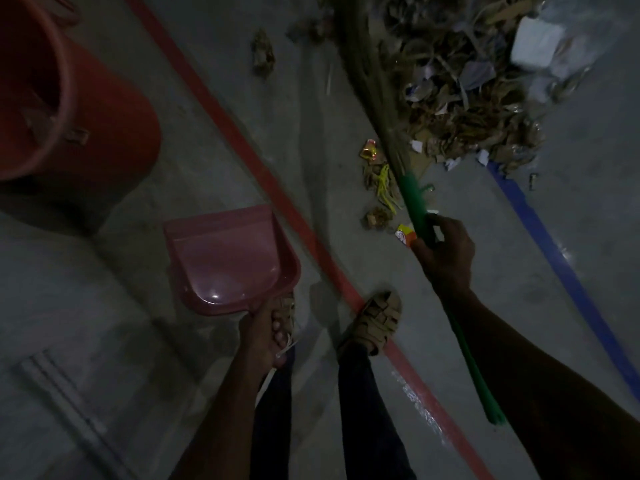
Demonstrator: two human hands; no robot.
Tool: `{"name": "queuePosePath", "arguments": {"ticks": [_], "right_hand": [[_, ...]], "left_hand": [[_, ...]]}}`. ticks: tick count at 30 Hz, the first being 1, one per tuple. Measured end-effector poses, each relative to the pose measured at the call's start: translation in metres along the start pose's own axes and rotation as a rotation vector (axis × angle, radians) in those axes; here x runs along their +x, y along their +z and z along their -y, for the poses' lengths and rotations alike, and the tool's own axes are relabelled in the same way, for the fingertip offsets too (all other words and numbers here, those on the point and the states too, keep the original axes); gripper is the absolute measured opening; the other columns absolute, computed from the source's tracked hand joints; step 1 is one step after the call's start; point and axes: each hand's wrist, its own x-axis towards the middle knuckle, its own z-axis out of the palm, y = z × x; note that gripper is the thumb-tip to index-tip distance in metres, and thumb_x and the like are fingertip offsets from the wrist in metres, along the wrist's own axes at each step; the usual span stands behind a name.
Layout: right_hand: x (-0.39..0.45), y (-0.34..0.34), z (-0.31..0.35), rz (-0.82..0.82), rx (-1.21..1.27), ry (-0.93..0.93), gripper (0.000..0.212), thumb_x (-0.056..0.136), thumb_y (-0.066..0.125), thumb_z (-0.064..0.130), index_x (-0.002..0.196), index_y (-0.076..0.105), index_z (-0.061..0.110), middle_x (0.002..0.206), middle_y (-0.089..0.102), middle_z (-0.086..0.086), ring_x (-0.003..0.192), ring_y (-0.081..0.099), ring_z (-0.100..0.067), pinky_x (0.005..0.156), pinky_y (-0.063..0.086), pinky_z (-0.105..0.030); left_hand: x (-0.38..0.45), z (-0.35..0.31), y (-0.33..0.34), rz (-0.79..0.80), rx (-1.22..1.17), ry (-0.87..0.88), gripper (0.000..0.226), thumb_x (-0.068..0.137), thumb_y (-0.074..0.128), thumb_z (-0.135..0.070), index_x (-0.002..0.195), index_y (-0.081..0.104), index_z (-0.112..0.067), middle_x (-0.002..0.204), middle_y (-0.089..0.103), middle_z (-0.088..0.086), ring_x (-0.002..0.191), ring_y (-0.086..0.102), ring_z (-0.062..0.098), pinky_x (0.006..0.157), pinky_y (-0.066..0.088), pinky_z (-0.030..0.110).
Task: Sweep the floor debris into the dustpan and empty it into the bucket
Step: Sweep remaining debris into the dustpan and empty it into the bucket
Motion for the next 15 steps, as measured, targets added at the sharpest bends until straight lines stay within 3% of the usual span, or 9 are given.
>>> {"name": "queuePosePath", "arguments": {"ticks": [3, 7, 13, 15], "right_hand": [[0.006, 0.016, 0.029, 0.059, 0.022, -0.100, 0.048, 0.077, 0.075, 0.018, 0.122, 0.063, 0.006, 0.112, 0.061, -0.015, 0.090, 0.061, -0.030, 0.071, 0.048, -0.033], [0.024, 0.054, 0.080, 0.175, -0.045, -0.185, 0.050, 0.079, 0.072, 0.015, 0.127, 0.058, 0.006, 0.123, 0.054, -0.015, 0.096, 0.058, -0.032, 0.069, 0.047, -0.036], [0.052, 0.106, 0.131, 0.338, -0.107, -0.260, 0.044, 0.083, 0.062, 0.009, 0.126, 0.057, 0.001, 0.122, 0.049, -0.019, 0.097, 0.054, -0.035, 0.074, 0.040, -0.035], [0.060, 0.117, 0.135, 0.337, -0.115, -0.193, 0.040, 0.084, 0.061, 0.009, 0.124, 0.060, 0.002, 0.121, 0.050, -0.019, 0.100, 0.054, -0.036, 0.076, 0.040, -0.035]], "left_hand": [[0.004, -0.008, -0.005, -0.002, 0.019, 0.020, 0.057, 0.093, 0.063, -0.030, 0.038, 0.054, -0.019, 0.040, 0.038, -0.005, 0.027, 0.029, 0.007, 0.037, 0.022, 0.010], [0.013, -0.022, -0.015, -0.022, 0.005, 0.045, 0.037, 0.091, 0.064, -0.030, 0.061, 0.048, -0.018, 0.042, 0.039, -0.005, 0.030, 0.031, 0.008, 0.039, 0.025, 0.012], [0.018, -0.038, -0.027, -0.030, -0.009, 0.052, 0.032, 0.090, 0.064, -0.023, 0.063, 0.048, -0.016, 0.042, 0.039, -0.005, 0.029, 0.031, 0.008, 0.037, 0.026, 0.013], [0.022, -0.041, -0.032, -0.030, 0.016, 0.045, 0.030, 0.089, 0.062, -0.023, 0.063, 0.048, -0.016, 0.042, 0.039, -0.005, 0.030, 0.031, 0.009, 0.038, 0.026, 0.013]]}}
